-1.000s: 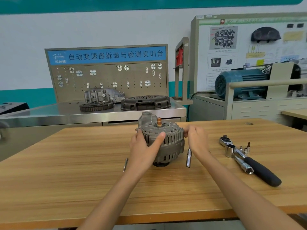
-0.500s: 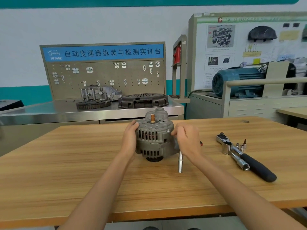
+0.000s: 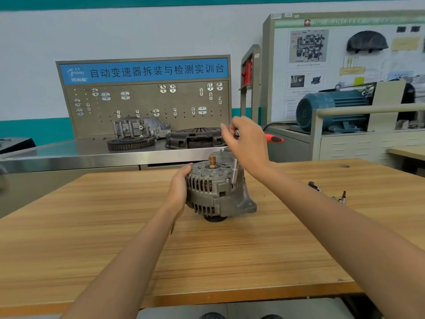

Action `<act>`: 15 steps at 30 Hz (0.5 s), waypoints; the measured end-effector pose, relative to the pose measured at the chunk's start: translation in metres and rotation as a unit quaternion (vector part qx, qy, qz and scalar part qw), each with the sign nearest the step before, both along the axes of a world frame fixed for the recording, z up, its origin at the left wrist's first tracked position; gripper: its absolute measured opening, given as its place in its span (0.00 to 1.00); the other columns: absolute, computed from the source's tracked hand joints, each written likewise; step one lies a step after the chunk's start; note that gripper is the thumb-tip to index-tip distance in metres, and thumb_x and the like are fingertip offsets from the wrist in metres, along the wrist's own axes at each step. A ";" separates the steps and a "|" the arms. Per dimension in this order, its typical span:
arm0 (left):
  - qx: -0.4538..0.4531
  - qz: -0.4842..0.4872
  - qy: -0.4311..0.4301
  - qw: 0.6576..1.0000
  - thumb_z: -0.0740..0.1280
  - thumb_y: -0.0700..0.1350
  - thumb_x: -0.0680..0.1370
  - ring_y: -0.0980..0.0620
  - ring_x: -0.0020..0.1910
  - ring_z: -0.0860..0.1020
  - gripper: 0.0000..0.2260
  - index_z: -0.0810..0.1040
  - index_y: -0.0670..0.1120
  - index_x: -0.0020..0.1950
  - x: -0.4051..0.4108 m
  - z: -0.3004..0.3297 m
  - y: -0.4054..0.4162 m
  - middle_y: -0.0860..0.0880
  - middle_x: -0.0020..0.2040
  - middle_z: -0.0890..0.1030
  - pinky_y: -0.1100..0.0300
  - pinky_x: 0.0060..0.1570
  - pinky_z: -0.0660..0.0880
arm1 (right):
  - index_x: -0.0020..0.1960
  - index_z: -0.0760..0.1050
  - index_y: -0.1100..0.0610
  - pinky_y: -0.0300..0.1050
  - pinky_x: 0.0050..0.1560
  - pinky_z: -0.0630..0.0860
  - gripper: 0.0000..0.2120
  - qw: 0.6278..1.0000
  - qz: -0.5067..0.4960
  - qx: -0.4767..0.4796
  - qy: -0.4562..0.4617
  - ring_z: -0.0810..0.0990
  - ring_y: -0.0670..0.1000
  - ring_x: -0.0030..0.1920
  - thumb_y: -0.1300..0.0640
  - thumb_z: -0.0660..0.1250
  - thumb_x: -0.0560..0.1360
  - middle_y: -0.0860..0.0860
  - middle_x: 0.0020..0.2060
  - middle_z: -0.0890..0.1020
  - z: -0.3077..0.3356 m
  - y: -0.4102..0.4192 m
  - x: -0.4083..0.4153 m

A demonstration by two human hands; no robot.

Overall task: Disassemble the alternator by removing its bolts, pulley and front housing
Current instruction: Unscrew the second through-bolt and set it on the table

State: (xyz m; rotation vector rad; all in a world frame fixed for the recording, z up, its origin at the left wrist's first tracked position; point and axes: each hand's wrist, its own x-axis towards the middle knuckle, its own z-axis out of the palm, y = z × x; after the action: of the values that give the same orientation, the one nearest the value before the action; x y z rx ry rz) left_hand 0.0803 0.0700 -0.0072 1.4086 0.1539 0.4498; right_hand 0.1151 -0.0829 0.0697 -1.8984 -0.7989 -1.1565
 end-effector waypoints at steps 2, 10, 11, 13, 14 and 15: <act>-0.003 0.003 -0.007 1.000 0.55 0.49 0.81 0.53 0.50 0.80 0.14 0.79 0.50 0.57 0.001 -0.001 -0.001 0.50 0.51 0.84 0.57 0.44 0.73 | 0.34 0.65 0.58 0.40 0.33 0.61 0.15 1.000 -0.003 -0.017 -0.011 0.67 0.49 0.33 0.56 0.63 0.77 0.50 0.31 0.69 0.003 0.001 0.001; 0.003 0.016 -0.023 1.000 0.54 0.50 0.81 0.54 0.45 0.81 0.14 0.80 0.53 0.50 0.002 -0.004 -0.002 0.55 0.42 0.85 0.58 0.40 0.71 | 0.33 0.62 0.56 0.33 0.31 0.59 0.15 0.999 0.021 0.014 -0.033 0.64 0.46 0.31 0.60 0.63 0.76 0.45 0.29 0.65 0.012 0.008 -0.002; 0.001 0.017 -0.024 1.000 0.54 0.50 0.81 0.53 0.47 0.81 0.14 0.80 0.53 0.50 0.002 -0.005 -0.002 0.54 0.43 0.85 0.57 0.40 0.71 | 0.33 0.62 0.56 0.33 0.31 0.59 0.15 0.999 0.024 0.010 -0.030 0.64 0.46 0.31 0.60 0.63 0.76 0.45 0.28 0.65 0.014 0.008 -0.002; 0.002 0.014 -0.029 0.999 0.55 0.50 0.81 0.53 0.49 0.80 0.13 0.79 0.53 0.51 0.003 -0.005 -0.001 0.54 0.45 0.85 0.57 0.41 0.72 | 0.33 0.63 0.56 0.37 0.32 0.60 0.14 0.999 0.030 -0.027 -0.035 0.65 0.47 0.32 0.60 0.63 0.75 0.46 0.29 0.66 0.014 0.009 -0.002; 0.004 0.013 -0.032 0.999 0.55 0.50 0.81 0.53 0.49 0.80 0.13 0.80 0.53 0.51 0.003 -0.006 -0.001 0.54 0.45 0.85 0.57 0.42 0.72 | 0.33 0.63 0.56 0.38 0.32 0.61 0.14 0.998 0.036 -0.039 -0.034 0.66 0.48 0.32 0.61 0.63 0.75 0.46 0.28 0.66 0.012 0.009 -0.002; 0.007 0.013 -0.036 0.999 0.55 0.50 0.81 0.53 0.49 0.80 0.13 0.80 0.53 0.51 0.003 -0.006 -0.001 0.54 0.45 0.85 0.57 0.42 0.72 | 0.33 0.63 0.56 0.38 0.32 0.61 0.15 0.998 0.041 -0.037 -0.028 0.66 0.48 0.32 0.61 0.63 0.75 0.45 0.28 0.65 0.010 0.010 -0.001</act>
State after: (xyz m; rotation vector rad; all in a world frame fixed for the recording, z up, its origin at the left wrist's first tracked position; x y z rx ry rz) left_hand 0.0834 0.0688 -0.0129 1.4033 0.1118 0.5227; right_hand 0.1142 -0.0731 0.0801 -1.8822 -0.9540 -1.1474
